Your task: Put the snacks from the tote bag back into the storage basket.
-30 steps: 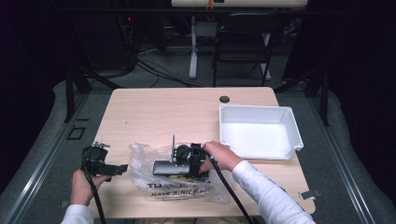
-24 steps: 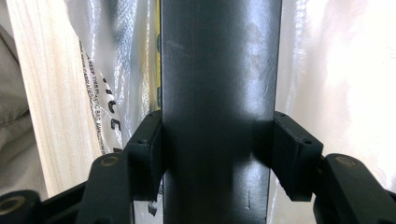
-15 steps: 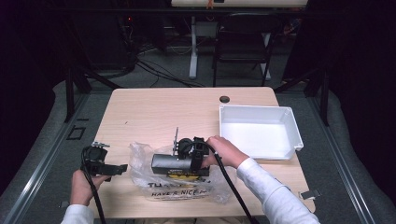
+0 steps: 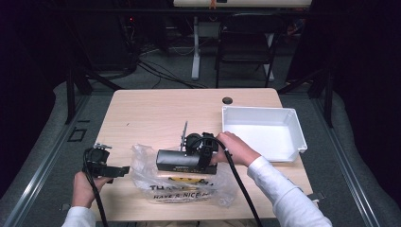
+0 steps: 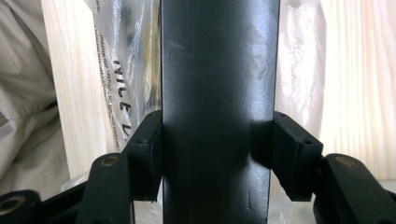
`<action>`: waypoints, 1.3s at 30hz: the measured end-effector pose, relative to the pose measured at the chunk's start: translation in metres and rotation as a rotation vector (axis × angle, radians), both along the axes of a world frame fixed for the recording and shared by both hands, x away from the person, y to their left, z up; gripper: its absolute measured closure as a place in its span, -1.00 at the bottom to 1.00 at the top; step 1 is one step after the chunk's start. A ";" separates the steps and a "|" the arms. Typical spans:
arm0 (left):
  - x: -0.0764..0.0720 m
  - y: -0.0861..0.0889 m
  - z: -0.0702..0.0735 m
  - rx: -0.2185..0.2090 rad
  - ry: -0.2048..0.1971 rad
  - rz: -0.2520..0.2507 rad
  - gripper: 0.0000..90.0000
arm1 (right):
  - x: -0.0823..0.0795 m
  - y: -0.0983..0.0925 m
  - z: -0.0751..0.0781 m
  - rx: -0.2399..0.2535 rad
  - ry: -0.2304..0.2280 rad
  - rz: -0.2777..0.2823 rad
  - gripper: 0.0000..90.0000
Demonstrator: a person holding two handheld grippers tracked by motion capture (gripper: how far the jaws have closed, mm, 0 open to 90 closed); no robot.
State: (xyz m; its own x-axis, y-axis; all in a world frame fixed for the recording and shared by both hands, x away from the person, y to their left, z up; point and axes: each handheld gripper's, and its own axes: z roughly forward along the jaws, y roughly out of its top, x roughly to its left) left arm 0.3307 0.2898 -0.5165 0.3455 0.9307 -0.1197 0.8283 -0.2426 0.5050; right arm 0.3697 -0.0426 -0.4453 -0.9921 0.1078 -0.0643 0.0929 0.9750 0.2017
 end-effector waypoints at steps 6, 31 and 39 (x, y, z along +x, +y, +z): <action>0.000 0.001 -0.001 -0.001 0.003 0.003 -1.00 | -0.001 -0.012 0.012 0.017 -0.001 -0.012 -0.06; -0.002 0.003 0.000 0.000 -0.001 0.016 -1.00 | 0.000 -0.064 0.034 0.037 -0.004 -0.026 -0.05; -0.003 0.008 0.001 -0.014 -0.008 0.031 -1.00 | 0.000 -0.084 0.040 0.043 -0.017 -0.035 -0.05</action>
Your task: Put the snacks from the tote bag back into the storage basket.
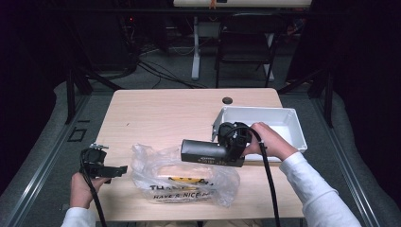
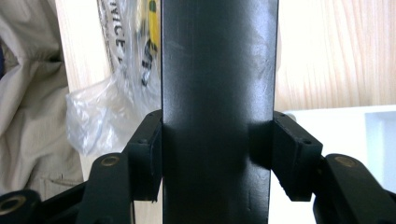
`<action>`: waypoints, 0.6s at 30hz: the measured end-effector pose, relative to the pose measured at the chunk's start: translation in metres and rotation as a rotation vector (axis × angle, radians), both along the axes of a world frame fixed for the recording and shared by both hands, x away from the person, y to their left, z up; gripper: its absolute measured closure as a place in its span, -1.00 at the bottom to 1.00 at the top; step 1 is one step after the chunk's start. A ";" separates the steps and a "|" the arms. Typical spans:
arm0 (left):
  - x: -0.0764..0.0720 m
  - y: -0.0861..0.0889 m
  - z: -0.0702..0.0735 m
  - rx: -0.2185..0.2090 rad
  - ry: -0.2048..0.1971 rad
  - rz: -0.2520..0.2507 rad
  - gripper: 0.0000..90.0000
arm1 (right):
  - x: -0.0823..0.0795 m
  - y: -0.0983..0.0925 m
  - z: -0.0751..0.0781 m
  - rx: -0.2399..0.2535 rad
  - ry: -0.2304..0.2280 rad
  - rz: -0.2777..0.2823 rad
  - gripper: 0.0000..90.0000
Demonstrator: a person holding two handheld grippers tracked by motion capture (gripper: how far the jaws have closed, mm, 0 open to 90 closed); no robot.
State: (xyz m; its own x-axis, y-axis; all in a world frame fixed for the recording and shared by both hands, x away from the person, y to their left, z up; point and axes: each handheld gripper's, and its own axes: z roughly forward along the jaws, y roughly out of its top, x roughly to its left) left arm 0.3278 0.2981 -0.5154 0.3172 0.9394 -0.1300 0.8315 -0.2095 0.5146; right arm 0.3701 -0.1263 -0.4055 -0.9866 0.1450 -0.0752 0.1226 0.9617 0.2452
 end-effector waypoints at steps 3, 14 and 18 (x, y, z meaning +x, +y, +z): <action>0.000 0.001 0.000 -0.004 0.004 0.001 -1.00 | 0.000 -0.007 0.001 -0.001 0.002 -0.004 -0.05; 0.000 0.001 0.000 -0.005 0.004 0.001 -1.00 | 0.004 -0.029 0.003 0.001 0.001 -0.007 -0.05; 0.000 0.001 0.000 -0.003 0.011 0.000 -1.00 | 0.005 -0.039 0.003 0.000 -0.008 -0.007 -0.05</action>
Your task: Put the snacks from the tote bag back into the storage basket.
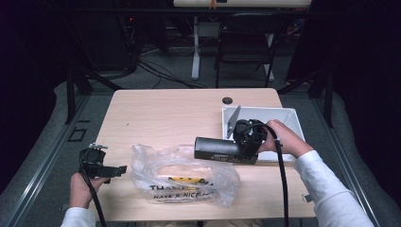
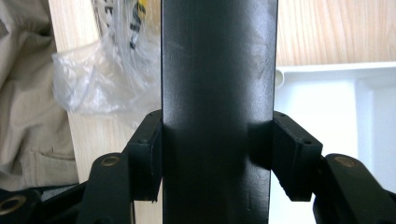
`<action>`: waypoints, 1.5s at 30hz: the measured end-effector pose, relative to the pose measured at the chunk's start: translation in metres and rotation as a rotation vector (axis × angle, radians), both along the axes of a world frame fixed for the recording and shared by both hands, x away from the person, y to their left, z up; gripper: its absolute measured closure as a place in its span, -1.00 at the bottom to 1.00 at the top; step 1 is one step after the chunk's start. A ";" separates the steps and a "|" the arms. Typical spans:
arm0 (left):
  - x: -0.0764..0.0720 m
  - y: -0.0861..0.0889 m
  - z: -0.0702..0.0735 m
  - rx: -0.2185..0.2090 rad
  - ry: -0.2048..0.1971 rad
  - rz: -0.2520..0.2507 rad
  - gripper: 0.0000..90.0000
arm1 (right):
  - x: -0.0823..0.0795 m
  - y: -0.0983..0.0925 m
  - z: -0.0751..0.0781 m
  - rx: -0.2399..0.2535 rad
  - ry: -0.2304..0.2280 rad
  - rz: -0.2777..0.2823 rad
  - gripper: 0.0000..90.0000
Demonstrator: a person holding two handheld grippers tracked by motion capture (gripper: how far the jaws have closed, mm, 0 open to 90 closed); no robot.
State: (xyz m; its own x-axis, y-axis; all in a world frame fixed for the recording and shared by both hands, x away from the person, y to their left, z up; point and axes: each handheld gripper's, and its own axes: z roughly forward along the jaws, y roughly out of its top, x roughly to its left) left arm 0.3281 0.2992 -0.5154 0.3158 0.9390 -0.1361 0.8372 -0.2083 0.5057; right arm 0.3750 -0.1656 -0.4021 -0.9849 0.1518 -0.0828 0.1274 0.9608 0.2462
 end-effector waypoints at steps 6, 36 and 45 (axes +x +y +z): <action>0.000 0.001 -0.001 0.000 -0.004 0.009 -1.00 | 0.004 -0.019 0.001 -0.001 -0.007 -0.002 -0.05; 0.002 -0.002 -0.002 0.008 -0.002 0.006 -1.00 | 0.036 -0.102 -0.008 -0.010 -0.047 -0.050 -0.05; 0.004 -0.004 -0.003 0.010 -0.003 0.005 -1.00 | 0.046 -0.114 -0.018 -0.033 -0.056 -0.064 -0.05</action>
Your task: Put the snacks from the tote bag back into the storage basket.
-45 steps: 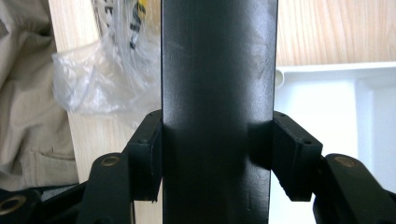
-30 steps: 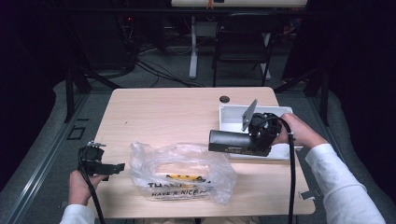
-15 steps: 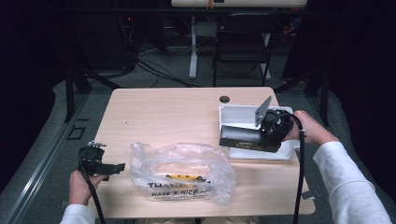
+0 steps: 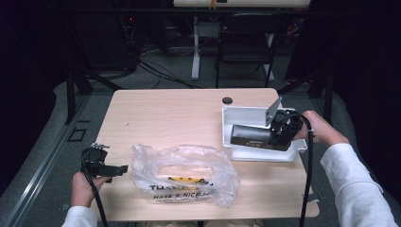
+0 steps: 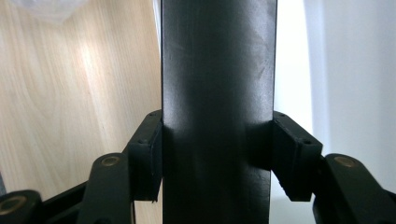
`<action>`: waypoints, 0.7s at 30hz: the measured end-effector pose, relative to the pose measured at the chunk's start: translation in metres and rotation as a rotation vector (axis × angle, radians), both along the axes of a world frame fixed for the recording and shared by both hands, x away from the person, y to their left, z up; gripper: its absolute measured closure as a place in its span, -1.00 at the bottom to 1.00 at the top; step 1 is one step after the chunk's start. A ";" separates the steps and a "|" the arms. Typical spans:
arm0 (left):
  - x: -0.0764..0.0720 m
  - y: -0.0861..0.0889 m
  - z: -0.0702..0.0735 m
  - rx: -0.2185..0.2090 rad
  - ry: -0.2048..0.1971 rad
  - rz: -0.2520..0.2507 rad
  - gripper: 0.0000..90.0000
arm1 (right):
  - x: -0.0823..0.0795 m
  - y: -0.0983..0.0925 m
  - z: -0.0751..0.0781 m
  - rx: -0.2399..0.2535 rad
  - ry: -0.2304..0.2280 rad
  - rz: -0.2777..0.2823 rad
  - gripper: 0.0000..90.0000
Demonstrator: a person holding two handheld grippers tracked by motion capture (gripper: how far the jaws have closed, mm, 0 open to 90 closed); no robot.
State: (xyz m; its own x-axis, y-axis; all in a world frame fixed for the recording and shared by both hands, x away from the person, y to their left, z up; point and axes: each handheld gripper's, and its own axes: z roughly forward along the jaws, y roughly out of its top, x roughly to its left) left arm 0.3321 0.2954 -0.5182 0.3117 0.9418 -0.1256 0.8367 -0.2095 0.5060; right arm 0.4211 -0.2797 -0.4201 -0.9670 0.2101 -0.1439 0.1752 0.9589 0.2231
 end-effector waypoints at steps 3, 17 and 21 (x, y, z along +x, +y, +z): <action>0.000 0.000 0.001 0.002 0.002 -0.006 -1.00 | 0.003 -0.002 -0.003 -0.013 -0.004 -0.004 -0.05; 0.000 0.002 0.000 0.004 0.004 0.003 -1.00 | 0.015 0.000 -0.026 -0.053 0.005 0.007 -0.05; 0.000 0.001 0.000 0.003 0.002 0.005 -1.00 | 0.018 0.001 -0.035 -0.056 0.005 0.001 -0.05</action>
State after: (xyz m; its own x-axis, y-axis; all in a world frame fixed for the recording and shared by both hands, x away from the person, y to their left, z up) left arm 0.3316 0.2968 -0.5183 0.3069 0.9438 -0.1229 0.8387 -0.2071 0.5037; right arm 0.4392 -0.2791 -0.4550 -0.9678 0.2012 -0.1510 0.1754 0.9700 0.1684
